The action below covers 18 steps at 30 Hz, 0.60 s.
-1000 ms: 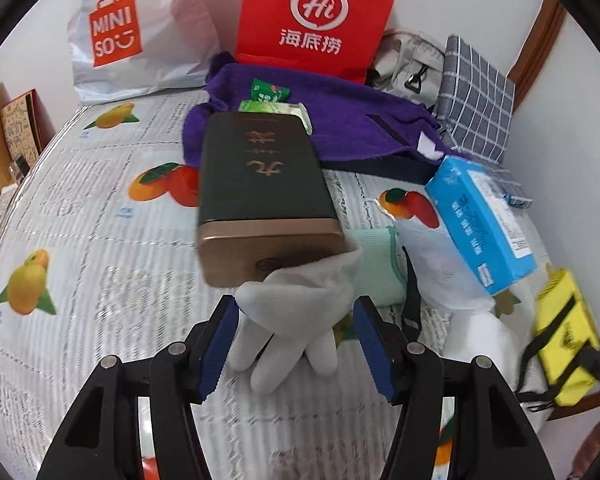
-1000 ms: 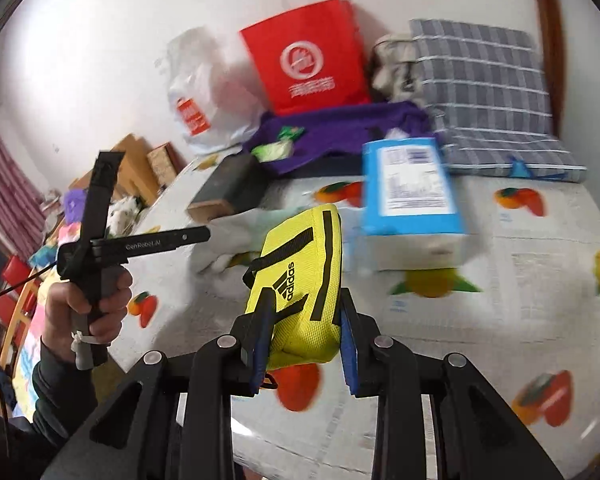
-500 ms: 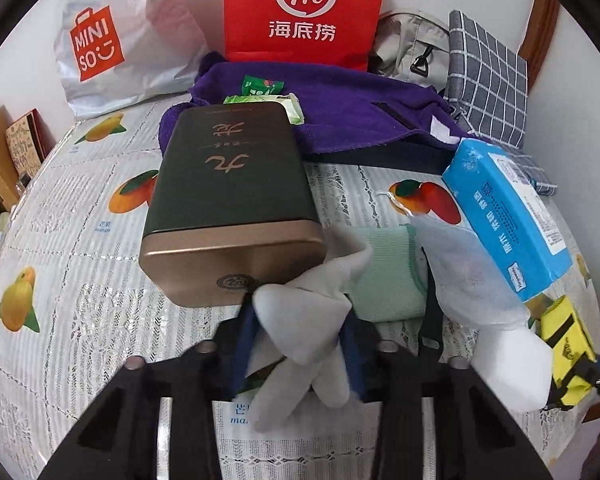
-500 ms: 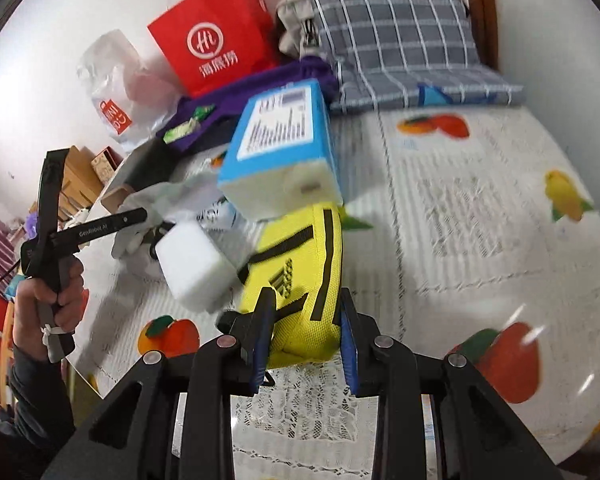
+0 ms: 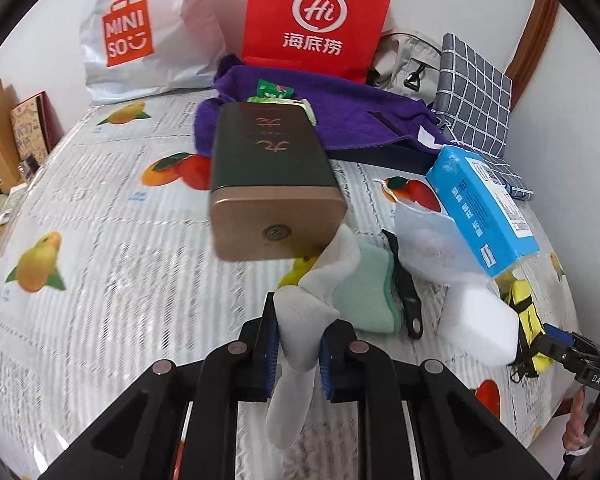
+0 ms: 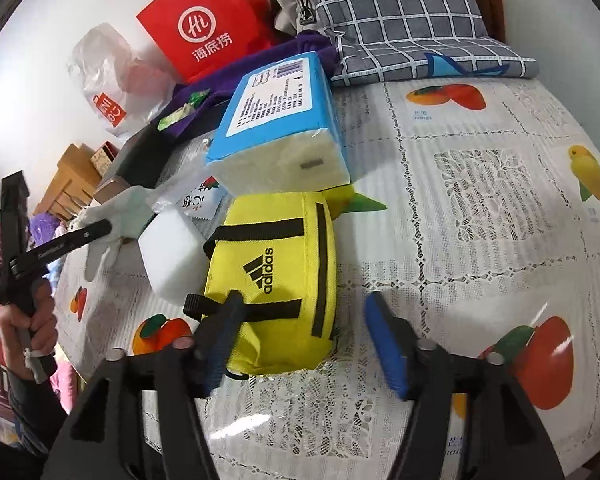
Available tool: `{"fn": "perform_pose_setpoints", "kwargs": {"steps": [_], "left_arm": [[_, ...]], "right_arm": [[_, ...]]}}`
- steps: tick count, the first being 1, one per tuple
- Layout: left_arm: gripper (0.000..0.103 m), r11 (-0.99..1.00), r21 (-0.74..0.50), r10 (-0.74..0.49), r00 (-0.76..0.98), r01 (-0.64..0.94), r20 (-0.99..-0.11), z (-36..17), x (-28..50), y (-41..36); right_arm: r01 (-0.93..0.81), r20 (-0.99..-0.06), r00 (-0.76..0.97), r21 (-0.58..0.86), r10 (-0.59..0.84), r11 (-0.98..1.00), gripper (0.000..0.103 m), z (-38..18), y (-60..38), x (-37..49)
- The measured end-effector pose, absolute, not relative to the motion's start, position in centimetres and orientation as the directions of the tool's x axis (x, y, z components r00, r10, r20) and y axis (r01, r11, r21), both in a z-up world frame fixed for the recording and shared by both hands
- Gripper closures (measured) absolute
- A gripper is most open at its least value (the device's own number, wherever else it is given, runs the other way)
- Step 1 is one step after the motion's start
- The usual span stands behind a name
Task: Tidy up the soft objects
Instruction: 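Grasp a white glove with the left tool while the right tool lifts the yellow pouch, then carry the white glove with the left tool and yellow pouch with the right tool onto the purple towel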
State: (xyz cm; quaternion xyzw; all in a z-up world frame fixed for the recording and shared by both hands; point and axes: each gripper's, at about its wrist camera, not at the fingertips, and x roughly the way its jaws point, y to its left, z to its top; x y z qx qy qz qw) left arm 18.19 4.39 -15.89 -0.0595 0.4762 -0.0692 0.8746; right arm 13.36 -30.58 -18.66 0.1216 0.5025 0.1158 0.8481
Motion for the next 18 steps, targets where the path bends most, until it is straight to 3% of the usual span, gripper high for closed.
{"fn": "perform_pose_setpoints", "kwargs": {"steps": [5,8,13,18], "left_arm": [[0.087,0.985,-0.164,-0.165,0.553,0.051,-0.817,-15.1,16.7,5.3],[0.087,0.985,-0.163,-0.161,0.561,0.046,-0.812,-14.7,16.0,5.9],[0.087,0.986,-0.16,-0.154,0.565,0.039,-0.811,-14.4,15.4,6.7],[0.087,0.985,-0.169,-0.16,0.571,0.037,-0.806,-14.2,15.1,7.1]], "right_arm": [[-0.113,-0.817,0.481,0.301,0.317,0.947,0.022,-18.2,-28.5,13.6],[-0.119,-0.837,0.469,0.257,0.283,0.959,0.019,-18.8,-27.2,14.2],[-0.111,-0.86,0.473,0.157,0.191,0.981,0.019,-19.8,-25.6,15.0],[-0.114,-0.853,0.489,0.147,0.185,0.982,0.033,-19.3,-25.8,14.3]]}}
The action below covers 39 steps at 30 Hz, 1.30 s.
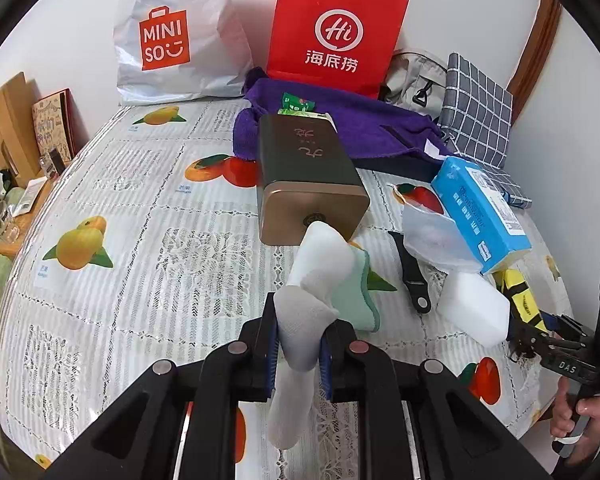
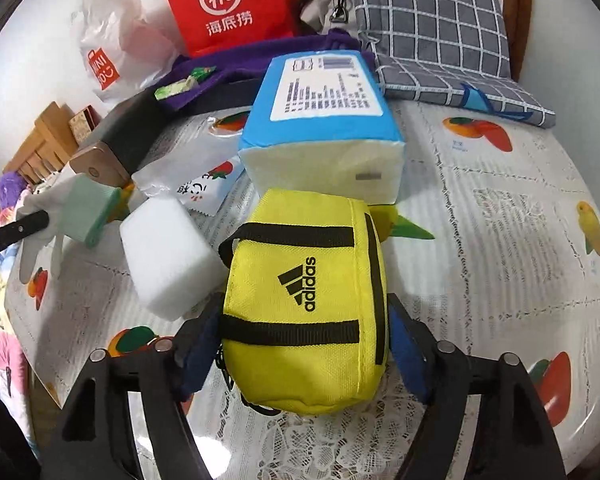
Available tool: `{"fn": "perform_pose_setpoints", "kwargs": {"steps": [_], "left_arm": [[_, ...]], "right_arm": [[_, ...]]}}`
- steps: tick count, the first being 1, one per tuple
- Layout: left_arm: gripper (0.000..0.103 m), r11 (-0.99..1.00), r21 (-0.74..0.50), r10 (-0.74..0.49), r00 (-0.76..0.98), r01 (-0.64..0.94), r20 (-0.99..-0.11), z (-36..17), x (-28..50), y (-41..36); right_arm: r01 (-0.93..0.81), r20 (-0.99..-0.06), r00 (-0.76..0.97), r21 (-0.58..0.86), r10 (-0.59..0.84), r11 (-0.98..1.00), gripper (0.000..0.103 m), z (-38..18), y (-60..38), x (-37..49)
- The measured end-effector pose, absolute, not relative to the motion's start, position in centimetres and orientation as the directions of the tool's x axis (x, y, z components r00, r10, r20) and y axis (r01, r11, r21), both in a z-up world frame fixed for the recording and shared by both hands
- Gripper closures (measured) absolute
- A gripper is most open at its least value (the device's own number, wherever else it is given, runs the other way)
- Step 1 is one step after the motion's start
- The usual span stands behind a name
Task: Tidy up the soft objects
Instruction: 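Carry the white glove with the left tool and yellow pouch with the right tool onto the purple towel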
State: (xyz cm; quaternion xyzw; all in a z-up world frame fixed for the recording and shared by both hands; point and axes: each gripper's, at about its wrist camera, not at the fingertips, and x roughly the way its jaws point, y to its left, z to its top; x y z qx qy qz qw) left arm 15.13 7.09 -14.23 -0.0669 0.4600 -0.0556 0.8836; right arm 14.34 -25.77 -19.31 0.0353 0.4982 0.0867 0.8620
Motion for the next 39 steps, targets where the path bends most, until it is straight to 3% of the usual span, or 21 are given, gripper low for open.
{"fn": "perform_pose_setpoints", "kwargs": {"steps": [27,39], "left_arm": [[0.087,0.977,-0.201,-0.199,0.681,0.077,-0.705,-6.3,15.5,7.0],[0.087,0.978,-0.188,-0.196,0.704,0.09,-0.683,-3.9,18.2,6.7]], "right_arm": [[-0.17,-0.7,0.662,0.209,0.269,0.963,0.035,-7.6,-25.9,14.6],[-0.2,-0.668,0.686,0.207,0.288,0.958,0.035,-5.2,-24.5,17.3]]}}
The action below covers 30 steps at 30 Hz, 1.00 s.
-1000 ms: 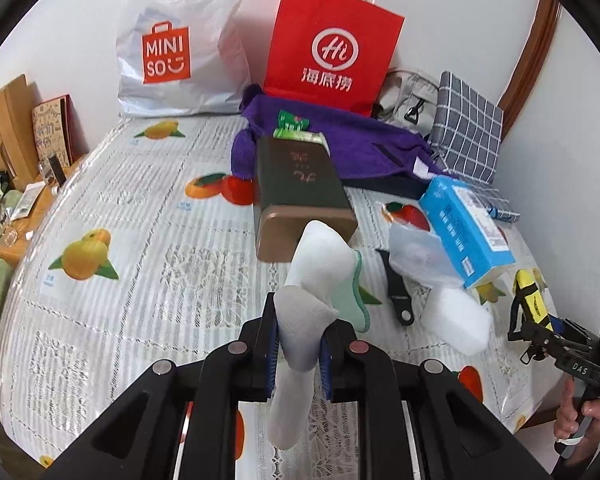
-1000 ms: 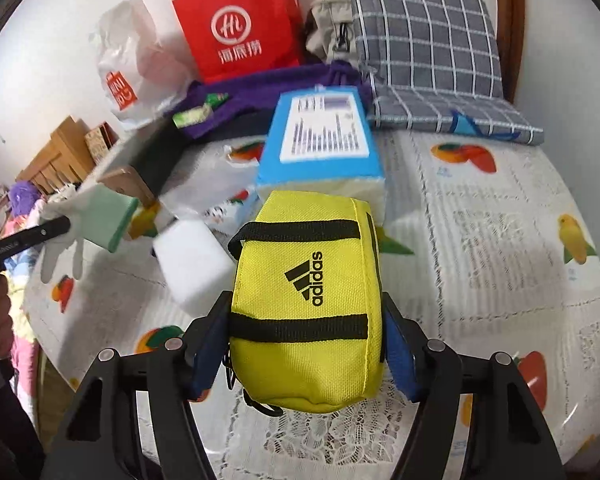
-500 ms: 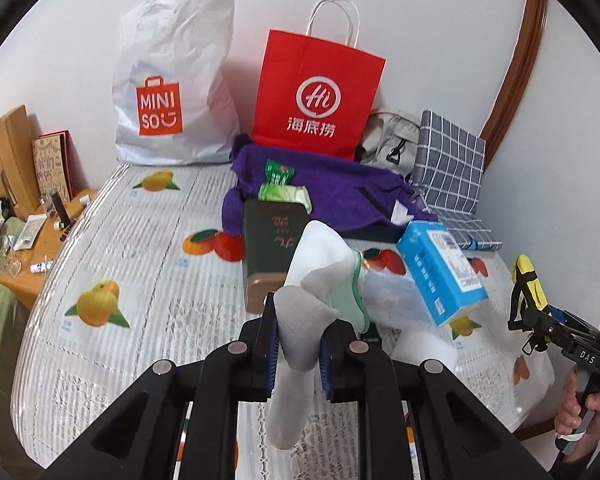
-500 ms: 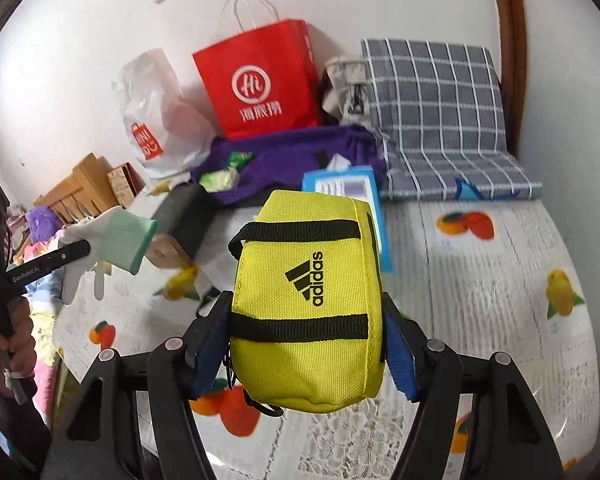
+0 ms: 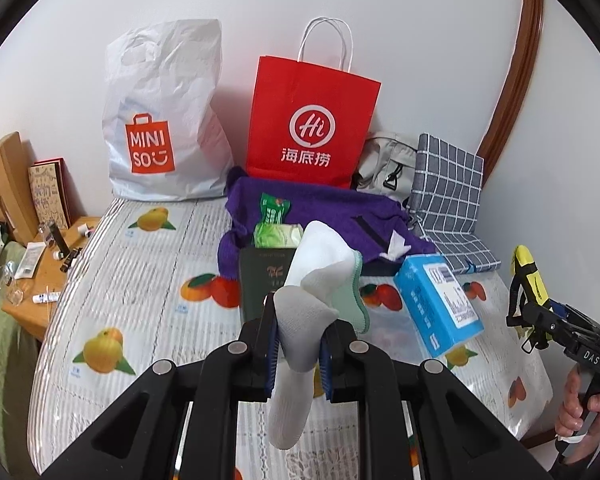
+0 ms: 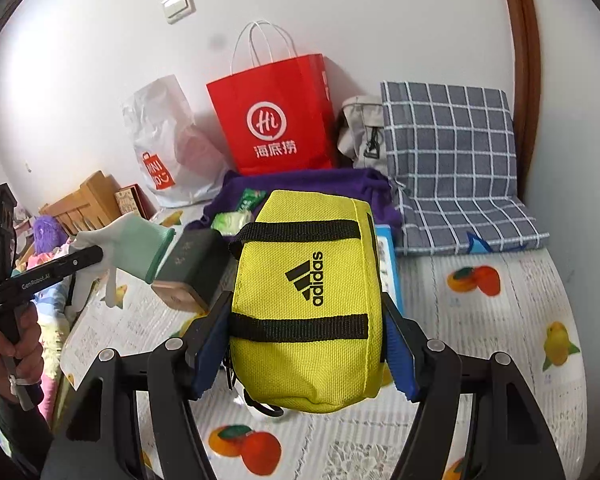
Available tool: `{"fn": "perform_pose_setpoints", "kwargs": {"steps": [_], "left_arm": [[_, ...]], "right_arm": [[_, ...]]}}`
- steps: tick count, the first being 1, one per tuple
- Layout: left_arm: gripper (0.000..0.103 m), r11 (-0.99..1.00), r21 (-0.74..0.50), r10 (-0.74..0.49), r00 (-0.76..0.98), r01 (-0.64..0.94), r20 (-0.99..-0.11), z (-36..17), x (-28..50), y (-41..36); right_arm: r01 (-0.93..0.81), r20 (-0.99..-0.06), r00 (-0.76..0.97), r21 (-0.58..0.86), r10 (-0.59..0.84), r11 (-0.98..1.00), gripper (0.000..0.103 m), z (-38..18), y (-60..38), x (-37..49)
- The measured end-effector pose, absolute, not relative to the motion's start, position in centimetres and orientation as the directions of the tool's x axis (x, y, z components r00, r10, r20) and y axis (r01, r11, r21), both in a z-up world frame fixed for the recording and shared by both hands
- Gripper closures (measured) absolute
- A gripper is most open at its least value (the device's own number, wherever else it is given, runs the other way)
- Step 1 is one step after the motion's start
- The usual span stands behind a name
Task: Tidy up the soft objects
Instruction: 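Carry the white glove with the left tool and yellow pouch with the right tool onto the purple towel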
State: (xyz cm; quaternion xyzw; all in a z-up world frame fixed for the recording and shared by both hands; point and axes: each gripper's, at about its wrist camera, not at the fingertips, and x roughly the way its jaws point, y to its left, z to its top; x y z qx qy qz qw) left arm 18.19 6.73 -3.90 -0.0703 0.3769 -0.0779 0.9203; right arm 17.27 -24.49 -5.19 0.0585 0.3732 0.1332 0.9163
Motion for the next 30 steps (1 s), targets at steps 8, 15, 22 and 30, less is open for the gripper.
{"fn": "perform_pose_setpoints", "kwargs": {"steps": [8,15,22,30], "left_arm": [[0.087,0.977,-0.193,-0.201,0.706,0.093,-0.679,-3.3,20.4,6.4],[0.087,0.977,-0.185,-0.207,0.698,0.108,-0.685,-3.2,22.8,5.8],[0.087,0.976,-0.181,-0.213,0.687,0.119,-0.695,-3.4,25.1,5.1],[0.087,0.976,-0.184,-0.213,0.678,0.116,-0.704,-3.8,28.0,4.5]], "right_arm": [[-0.211,-0.647,0.708,0.189,0.283,0.959,0.034,-4.5,-24.0,19.8],[-0.223,-0.649,0.704,0.184,0.289,0.957,0.034,-4.6,-23.4,22.6],[-0.221,-0.666,0.687,0.189,0.29,0.957,0.033,-5.2,-23.0,25.5],[-0.228,-0.659,0.689,0.198,0.302,0.953,0.033,-5.2,-22.8,28.3]]}}
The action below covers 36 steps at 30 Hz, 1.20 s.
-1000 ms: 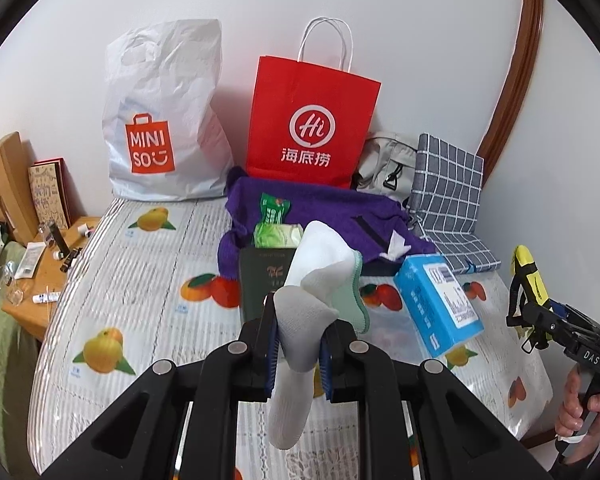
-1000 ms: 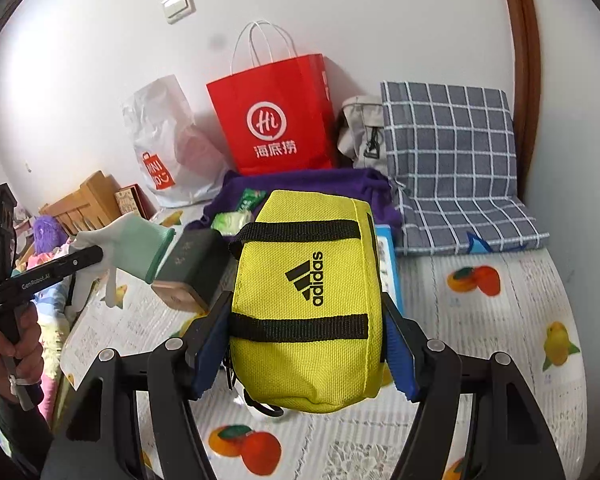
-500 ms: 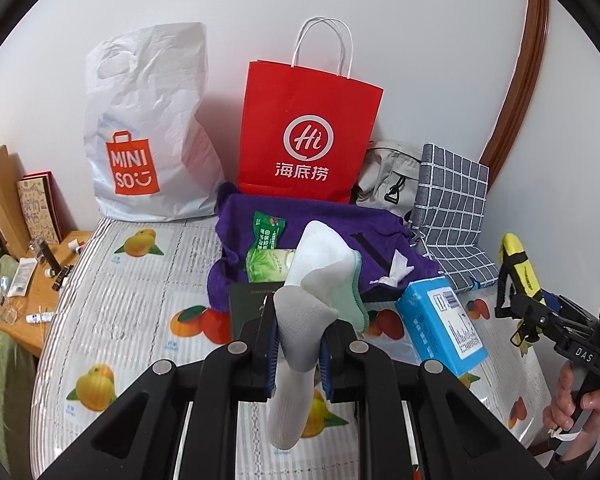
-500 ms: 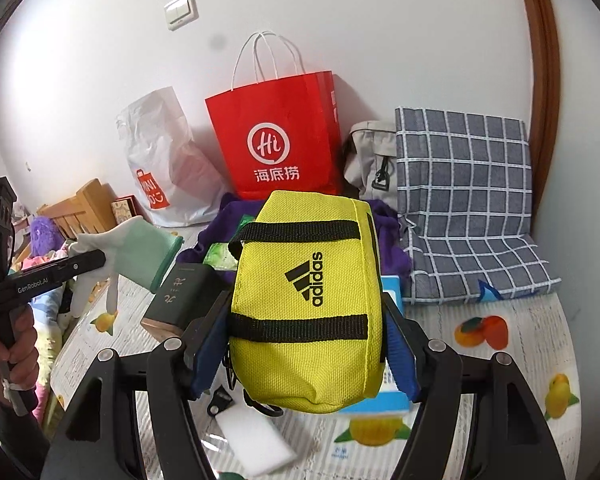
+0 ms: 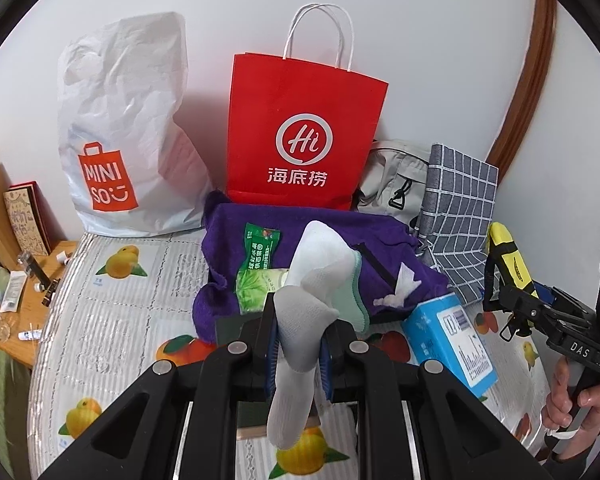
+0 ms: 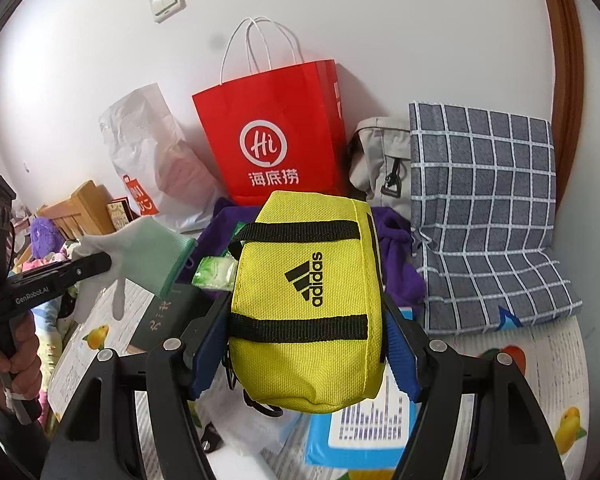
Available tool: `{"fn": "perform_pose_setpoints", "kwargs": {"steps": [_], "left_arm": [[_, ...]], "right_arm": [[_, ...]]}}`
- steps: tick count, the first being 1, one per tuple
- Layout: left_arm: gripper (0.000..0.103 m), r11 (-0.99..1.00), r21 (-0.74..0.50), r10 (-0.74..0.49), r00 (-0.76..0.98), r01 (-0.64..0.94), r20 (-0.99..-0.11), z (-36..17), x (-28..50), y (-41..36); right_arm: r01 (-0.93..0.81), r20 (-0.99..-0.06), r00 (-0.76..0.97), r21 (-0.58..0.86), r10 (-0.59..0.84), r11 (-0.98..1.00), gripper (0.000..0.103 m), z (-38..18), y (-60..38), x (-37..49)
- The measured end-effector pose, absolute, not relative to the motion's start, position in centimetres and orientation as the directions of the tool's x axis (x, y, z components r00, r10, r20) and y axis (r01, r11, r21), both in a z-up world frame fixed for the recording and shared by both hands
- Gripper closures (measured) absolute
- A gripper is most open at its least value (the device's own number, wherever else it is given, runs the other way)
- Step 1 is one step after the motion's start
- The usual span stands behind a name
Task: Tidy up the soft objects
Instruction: 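Carry the white glove with the left tool and yellow pouch with the right tool onto the purple towel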
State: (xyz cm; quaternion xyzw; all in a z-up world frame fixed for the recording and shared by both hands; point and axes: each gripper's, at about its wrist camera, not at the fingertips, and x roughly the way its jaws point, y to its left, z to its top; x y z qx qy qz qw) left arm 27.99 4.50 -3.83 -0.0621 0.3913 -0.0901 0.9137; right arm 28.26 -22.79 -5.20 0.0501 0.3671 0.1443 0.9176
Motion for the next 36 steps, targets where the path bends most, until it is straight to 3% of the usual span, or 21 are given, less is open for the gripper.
{"fn": "perform_pose_setpoints", "kwargs": {"steps": [17,36], "left_arm": [[0.087,0.98,-0.186,-0.187,0.658,0.073,-0.73,-5.4,35.2,4.5],[0.087,0.967,-0.243,-0.238,0.589,0.072,-0.772,-9.6,43.3,3.1]], "right_arm": [[-0.257,-0.664,0.674,0.2,0.324,0.946,0.032,-6.2,-22.1,35.0],[-0.29,-0.755,0.583,0.152,0.3,0.945,0.032,-10.9,-20.3,42.6]]}}
